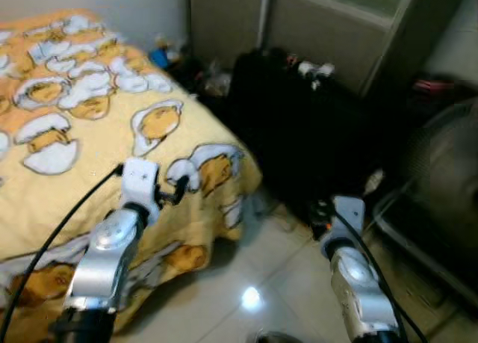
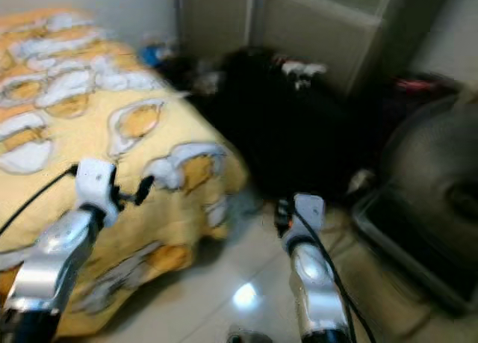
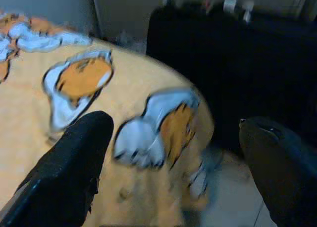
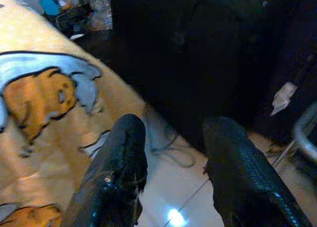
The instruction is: Clean up the room
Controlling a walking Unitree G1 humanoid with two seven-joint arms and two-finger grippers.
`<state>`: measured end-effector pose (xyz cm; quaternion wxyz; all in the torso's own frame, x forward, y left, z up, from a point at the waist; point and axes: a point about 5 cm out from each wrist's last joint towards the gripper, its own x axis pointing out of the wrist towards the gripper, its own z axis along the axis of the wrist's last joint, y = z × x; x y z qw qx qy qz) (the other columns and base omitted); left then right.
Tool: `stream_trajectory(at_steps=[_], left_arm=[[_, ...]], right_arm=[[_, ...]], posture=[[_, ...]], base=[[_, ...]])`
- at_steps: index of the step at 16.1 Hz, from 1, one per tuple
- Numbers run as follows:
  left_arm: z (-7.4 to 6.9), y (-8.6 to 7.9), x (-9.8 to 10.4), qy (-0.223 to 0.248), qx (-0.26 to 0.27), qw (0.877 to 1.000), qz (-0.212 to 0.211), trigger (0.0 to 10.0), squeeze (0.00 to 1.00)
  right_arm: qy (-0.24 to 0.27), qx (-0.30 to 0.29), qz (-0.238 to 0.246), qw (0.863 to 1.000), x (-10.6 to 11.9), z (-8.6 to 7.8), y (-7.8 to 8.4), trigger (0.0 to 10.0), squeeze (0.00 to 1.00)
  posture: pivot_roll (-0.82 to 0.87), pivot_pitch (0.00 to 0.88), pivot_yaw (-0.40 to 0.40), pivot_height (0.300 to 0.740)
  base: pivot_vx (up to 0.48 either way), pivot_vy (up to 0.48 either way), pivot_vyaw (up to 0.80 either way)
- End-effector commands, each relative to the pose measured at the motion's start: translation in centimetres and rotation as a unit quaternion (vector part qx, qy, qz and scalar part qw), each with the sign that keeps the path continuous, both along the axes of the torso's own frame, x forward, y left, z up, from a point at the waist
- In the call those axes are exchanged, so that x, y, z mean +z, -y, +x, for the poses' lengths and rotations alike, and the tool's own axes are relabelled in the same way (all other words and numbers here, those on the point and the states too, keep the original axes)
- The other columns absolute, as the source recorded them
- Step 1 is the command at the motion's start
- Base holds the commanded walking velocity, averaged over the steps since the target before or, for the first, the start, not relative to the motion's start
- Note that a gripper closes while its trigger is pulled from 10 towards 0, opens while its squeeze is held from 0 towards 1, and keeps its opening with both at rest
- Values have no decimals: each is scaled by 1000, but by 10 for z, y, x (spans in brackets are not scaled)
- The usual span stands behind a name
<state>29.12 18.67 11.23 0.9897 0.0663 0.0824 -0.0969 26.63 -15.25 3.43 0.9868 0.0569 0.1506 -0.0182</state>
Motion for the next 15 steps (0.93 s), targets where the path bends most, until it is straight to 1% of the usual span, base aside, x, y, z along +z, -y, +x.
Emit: stream_trajectory(at_steps=[1,6,8,9,13,15], left_arm=[[-2,1,-4,-9,0,1000,-3,10000,380],[-1,1,-1,-8,-11,1000,-5,10000,384],[-2,1,0,-7,-15,1000,-5,10000,388],[-2,1,0,-6,-16,1000,-6,10000,388],[-2,2,-2,-7,-19,1000,-7,10000,384],[-2,2,-3,-8,-20,1000,-8,10000,384]], right_arm=[[13,2,-7,1000,7,6,1,10000,0],[9,4,-8,1000,4,8,-3,10000,0],[9,3,-11,1000,3,8,-3,10000,0],[16,8,-17,1000,4,10,-4,10000,0],[16,11,-26,999,2,9,-4,10000,0],[16,8,-24,1000,2,10,-3,10000,0]], posture=[[48,0,-41,740],[49,0,-37,740],[55,0,-44,740],[52,0,-41,740],[40,0,-37,740],[38,0,-35,740]], base=[[0,0,-800],[0,0,-800],[291,0,-800],[311,0,0],[319,0,0],[322,0,-650]])
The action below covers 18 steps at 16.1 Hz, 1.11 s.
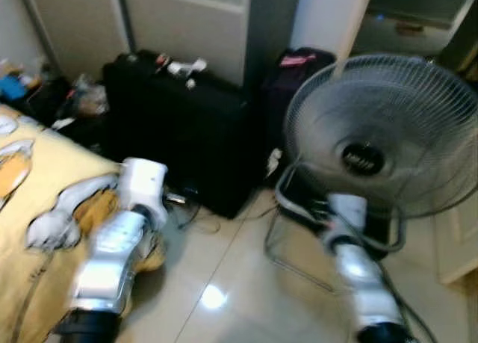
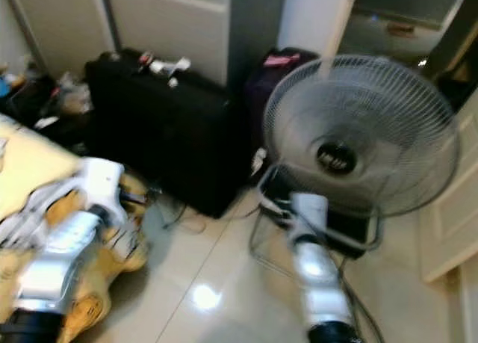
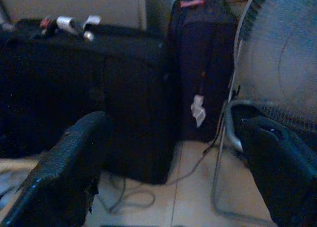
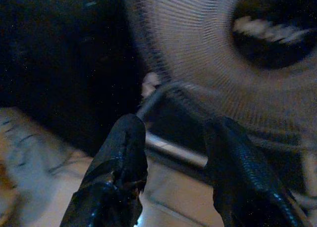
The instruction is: Clean up the room
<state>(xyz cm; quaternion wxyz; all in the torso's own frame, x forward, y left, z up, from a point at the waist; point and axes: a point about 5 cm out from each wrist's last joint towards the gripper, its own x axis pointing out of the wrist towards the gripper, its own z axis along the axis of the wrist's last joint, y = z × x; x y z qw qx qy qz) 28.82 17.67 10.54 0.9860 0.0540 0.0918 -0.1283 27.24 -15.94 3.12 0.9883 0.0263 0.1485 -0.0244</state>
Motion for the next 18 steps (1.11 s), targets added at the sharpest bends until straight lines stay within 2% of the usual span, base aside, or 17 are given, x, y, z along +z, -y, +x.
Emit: stream_trajectory(at_steps=[1,6,9,18], left_arm=[[2,-8,3,5,9,1000,6,10000,384],[2,-9,1,4,11,1000,4,10000,384],[3,-11,-1,9,27,1000,14,10000,357],[3,-12,-1,10,23,1000,16,10000,361]], right_arm=[[15,10,8,1000,6,4,-9,10000,0],[24,11,12,1000,9,6,-11,10000,0],[38,22,10,999,15,8,-15,10000,0],[38,33,0,999,17,8,-17,10000,0]], posture=[[39,0,-36,740],[36,0,-32,740],[36,0,-32,740],[34,0,-31,740]], base=[[322,0,-800],[320,0,-800],[100,0,0],[0,0,0]])
